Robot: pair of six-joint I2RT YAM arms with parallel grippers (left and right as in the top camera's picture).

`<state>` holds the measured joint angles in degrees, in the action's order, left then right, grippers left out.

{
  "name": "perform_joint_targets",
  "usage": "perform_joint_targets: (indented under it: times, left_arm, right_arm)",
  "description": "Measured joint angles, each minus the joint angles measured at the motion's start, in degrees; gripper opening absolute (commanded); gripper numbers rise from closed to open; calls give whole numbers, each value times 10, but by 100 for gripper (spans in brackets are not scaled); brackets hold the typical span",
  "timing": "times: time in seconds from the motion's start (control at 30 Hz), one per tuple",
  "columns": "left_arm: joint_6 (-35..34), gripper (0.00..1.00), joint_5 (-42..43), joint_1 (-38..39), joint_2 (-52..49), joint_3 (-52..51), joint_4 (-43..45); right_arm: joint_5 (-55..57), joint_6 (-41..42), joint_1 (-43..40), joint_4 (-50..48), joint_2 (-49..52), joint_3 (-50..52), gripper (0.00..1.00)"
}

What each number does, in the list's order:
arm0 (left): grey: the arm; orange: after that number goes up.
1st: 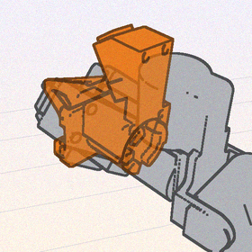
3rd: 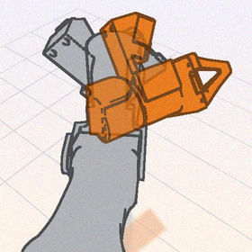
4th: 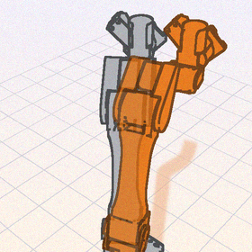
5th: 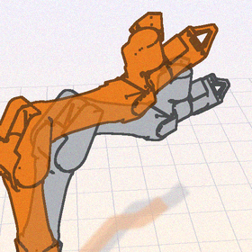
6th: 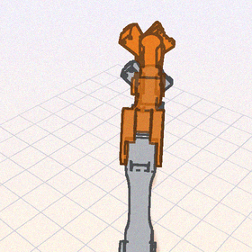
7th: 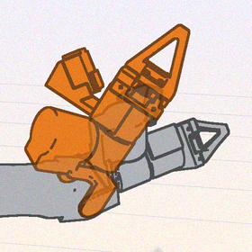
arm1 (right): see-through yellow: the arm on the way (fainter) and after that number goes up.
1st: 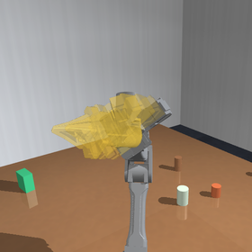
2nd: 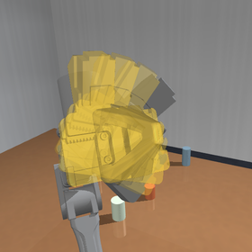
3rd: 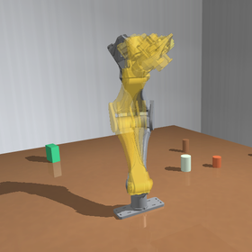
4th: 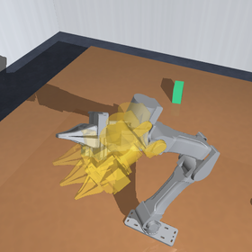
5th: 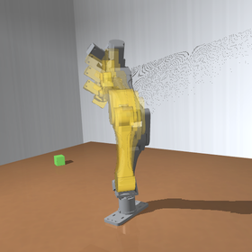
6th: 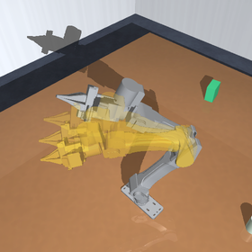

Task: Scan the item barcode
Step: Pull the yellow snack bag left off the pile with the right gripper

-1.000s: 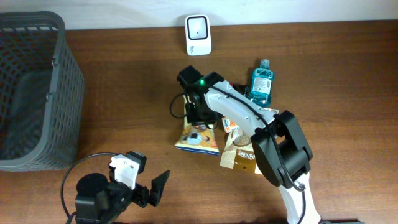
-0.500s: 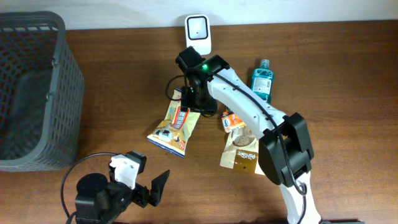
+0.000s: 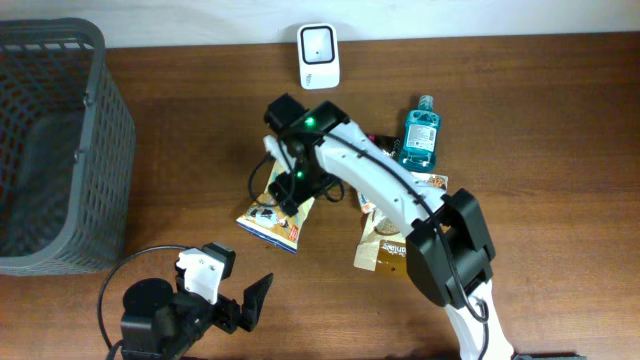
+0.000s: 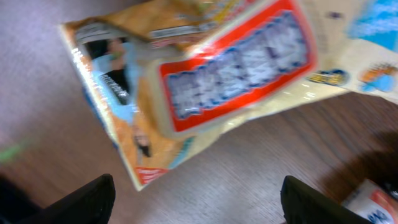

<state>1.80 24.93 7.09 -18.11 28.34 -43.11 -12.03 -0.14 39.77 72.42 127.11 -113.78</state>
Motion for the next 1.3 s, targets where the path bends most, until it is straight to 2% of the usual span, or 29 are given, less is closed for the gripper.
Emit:
perform_joint_targets:
  times: [0.43,0.67,1.03,1.17,1.23,1.3]
  left_arm:
    - [0,99,0,0,0,0,0]
    - [0,99,0,0,0,0,0]
    - [0,99,0,0,0,0,0]
    - [0,99,0,0,0,0,0]
    - [0,99,0,0,0,0,0]
    - [0,99,0,0,0,0,0]
  right_arm:
    - [-1,-49,17,14,0,2,85]
    - [1,-65,56,-33,0,65,85]
    - [1,-35,64,-61,0,81,85]
    - [7,-6,64,-98,0,91,85]
    - [13,7,64,-124,0,111,83]
    - [17,23,64,-141,0,131,74]
